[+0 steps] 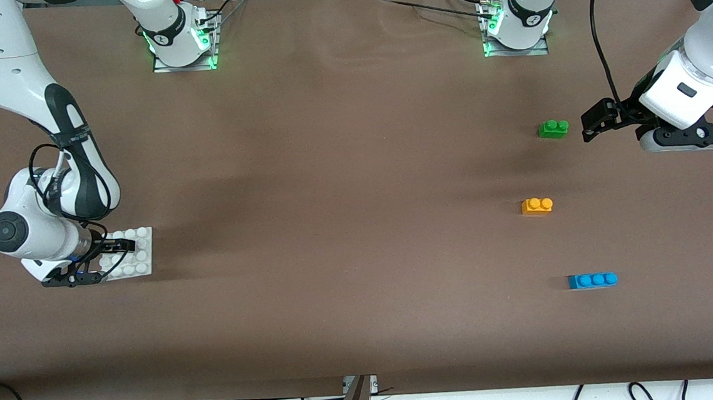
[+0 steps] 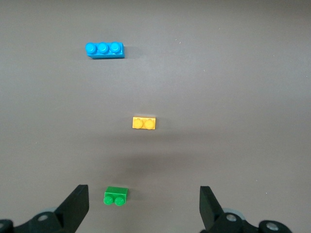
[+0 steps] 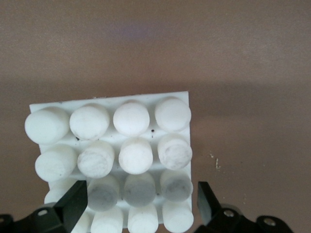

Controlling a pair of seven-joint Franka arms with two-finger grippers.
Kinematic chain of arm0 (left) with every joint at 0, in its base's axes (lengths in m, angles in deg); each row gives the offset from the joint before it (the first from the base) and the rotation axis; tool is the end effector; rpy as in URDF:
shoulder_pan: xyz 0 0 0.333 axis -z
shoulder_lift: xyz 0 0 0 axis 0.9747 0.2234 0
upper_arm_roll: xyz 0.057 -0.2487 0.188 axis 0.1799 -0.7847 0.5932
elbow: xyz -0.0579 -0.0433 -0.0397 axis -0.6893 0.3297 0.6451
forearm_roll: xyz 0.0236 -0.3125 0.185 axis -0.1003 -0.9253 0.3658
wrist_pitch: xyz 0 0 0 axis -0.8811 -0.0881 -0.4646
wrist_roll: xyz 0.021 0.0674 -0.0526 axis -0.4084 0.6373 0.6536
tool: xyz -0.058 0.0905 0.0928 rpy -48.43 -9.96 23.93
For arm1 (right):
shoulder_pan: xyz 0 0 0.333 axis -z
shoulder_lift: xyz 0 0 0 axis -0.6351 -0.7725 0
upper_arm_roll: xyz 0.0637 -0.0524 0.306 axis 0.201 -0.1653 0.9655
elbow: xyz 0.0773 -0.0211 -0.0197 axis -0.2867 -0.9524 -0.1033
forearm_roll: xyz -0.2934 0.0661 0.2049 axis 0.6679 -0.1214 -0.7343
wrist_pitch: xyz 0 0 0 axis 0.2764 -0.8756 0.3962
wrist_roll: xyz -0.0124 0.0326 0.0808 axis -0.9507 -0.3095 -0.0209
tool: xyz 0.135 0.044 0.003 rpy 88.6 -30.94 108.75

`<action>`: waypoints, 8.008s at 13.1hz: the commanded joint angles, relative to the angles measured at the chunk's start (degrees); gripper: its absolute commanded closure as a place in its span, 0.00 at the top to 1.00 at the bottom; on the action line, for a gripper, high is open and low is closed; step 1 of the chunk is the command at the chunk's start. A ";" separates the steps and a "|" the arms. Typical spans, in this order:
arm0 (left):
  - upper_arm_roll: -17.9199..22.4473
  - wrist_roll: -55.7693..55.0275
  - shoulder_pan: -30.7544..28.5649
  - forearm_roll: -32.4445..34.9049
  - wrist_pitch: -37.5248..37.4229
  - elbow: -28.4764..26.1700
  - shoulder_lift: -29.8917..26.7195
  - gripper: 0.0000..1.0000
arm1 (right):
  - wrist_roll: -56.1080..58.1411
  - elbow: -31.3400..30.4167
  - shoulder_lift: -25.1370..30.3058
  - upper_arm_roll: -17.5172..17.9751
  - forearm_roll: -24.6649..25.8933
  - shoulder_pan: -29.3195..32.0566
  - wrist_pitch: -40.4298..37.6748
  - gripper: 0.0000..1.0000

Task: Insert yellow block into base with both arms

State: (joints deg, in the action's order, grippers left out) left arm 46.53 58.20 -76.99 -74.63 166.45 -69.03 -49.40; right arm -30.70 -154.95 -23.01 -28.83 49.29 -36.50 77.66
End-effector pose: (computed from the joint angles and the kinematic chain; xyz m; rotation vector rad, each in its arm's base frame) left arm 0.5476 -0.0655 0.5473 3.1211 0.0106 -0.0330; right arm 0.6335 -0.0929 0.1833 3.0286 0.0278 -0.1413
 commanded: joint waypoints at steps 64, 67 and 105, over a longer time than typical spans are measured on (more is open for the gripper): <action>0.40 1.60 -0.10 1.42 -1.41 1.54 0.54 1.00 | -54.32 21.91 -16.14 3.59 -4.66 -47.04 15.77 1.00; 0.40 1.43 -0.19 1.42 -1.41 1.63 0.54 1.00 | -54.41 21.91 -16.13 3.59 -4.66 -47.48 15.77 1.00; 0.40 1.78 -0.28 0.54 -1.32 1.54 0.54 1.00 | -58.45 24.90 -18.16 1.04 -0.70 -49.59 13.04 1.00</action>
State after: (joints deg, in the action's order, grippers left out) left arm 47.08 58.84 -77.03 -74.63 166.31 -69.03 -49.39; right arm -89.15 -131.42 -40.17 -27.90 48.65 -85.34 90.40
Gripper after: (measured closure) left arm 0.000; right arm 0.000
